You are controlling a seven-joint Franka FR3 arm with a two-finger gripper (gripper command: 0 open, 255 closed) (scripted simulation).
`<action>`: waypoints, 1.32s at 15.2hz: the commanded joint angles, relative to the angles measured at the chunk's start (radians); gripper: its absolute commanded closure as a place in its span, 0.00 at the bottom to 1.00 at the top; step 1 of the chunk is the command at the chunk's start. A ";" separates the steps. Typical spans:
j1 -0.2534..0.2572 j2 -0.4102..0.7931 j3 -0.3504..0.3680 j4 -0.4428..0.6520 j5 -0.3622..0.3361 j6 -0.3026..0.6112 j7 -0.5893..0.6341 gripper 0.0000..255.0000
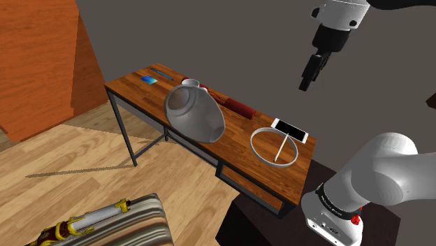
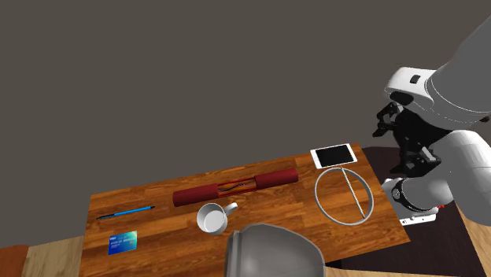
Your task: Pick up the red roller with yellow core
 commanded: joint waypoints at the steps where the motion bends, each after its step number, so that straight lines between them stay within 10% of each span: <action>1: 0.000 0.000 0.000 0.000 0.000 0.000 0.000 0.00; 20: 0.021 0.658 0.008 0.174 0.025 0.518 -0.022 0.00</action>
